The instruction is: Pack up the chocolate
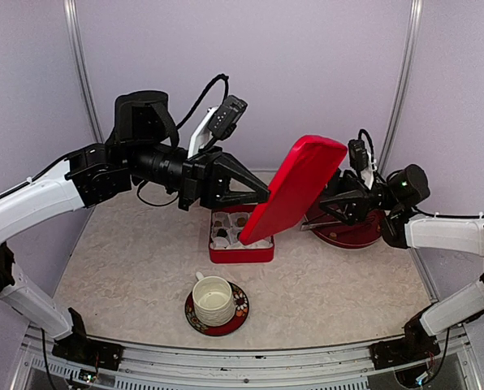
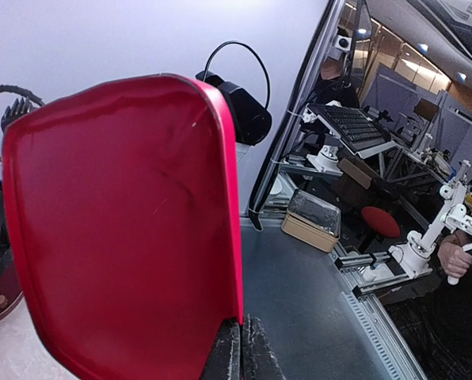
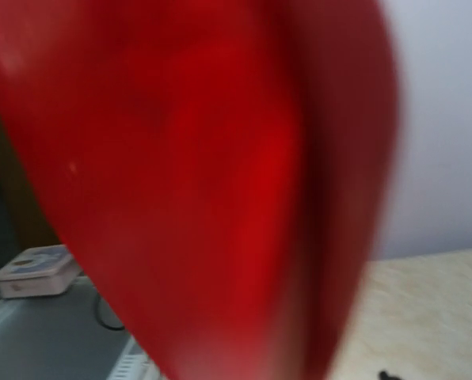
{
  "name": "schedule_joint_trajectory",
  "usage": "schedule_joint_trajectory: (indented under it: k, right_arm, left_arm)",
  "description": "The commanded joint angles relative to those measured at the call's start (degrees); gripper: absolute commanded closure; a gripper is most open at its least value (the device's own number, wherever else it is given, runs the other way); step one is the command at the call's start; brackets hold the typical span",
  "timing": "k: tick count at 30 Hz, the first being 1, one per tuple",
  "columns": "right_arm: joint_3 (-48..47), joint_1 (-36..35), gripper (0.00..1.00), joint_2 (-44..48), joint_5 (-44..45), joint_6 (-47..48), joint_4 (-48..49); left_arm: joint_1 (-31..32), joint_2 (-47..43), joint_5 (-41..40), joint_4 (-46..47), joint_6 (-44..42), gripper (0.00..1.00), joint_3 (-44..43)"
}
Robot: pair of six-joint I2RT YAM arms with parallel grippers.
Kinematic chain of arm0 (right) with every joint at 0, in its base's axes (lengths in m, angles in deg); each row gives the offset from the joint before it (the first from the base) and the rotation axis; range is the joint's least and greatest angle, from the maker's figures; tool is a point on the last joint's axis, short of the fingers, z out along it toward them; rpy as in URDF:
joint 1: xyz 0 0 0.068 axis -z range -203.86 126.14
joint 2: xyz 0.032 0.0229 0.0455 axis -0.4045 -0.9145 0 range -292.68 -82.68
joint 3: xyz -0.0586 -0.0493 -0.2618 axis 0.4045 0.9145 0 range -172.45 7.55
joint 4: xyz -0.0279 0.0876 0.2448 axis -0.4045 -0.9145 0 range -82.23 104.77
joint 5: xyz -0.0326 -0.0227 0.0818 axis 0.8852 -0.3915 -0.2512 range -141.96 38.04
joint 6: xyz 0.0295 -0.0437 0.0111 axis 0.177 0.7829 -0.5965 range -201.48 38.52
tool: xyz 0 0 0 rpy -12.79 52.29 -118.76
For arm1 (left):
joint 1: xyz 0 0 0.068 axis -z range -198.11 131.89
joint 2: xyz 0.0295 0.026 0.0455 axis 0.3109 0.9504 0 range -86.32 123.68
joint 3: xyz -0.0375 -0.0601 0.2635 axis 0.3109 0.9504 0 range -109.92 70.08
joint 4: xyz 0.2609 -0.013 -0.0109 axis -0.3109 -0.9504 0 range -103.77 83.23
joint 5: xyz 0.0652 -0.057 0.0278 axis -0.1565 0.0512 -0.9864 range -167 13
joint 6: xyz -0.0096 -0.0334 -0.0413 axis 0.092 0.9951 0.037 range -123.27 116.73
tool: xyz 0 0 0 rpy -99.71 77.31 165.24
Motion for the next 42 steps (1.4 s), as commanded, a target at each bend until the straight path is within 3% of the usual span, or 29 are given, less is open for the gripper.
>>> schedule_joint_trajectory:
  k: [1, 8, 14, 15, 17, 20, 24, 27, 35, 42]
  right_arm:
    - [-2.80, -3.10, 0.27, -1.24, -0.67, -3.24, 5.94]
    - [-3.38, -3.84, 0.58, -2.45, -0.62, -11.16, 15.36]
    - [-4.95, -3.85, 0.86, -1.85, -0.58, -11.32, 12.39]
    - [-5.19, -3.80, 0.90, -1.89, -0.71, -11.34, 11.61]
    - [-6.16, -3.69, 0.96, -2.14, -0.61, -11.17, 9.12]
    - [-7.93, -2.82, 1.00, -2.91, 0.40, -10.35, 2.47]
    - [-13.02, -1.36, 1.00, -5.01, 3.60, -4.41, -18.62]
    - [-18.66, -1.30, 1.00, -8.66, 5.01, 0.00, -36.69]
    - [-23.86, -1.30, 1.00, -17.66, 8.52, 2.31, -51.29]
    - [-29.84, -1.39, 1.00, -27.41, 9.53, 3.81, -58.66]
  left_arm:
    - [0.25, -0.02, 1.60, 6.21, -0.36, 1.00, -1.53]
    - [-0.37, -1.39, -1.47, 6.87, -1.63, 1.00, 0.63]
    - [-4.18, -4.21, -5.06, 11.92, 1.46, 0.99, 7.60]
    - [-5.30, -5.01, -5.77, 13.59, 2.62, 0.89, 9.47]
    - [-7.83, -6.62, -7.73, 15.94, 5.41, 0.59, 13.06]
    - [-12.00, -8.78, -11.96, 16.58, 8.35, 0.31, 17.59]
    - [-16.30, -13.05, -23.71, 15.99, 9.96, 0.03, 23.48]
    - [-20.64, -15.41, -28.17, 16.72, 12.23, 0.01, 28.07]
    - [-25.76, -10.94, -31.92, 17.99, 17.74, 0.01, 34.47]
    - [-28.91, -1.58, -30.12, 22.79, 24.02, 0.23, 37.77]
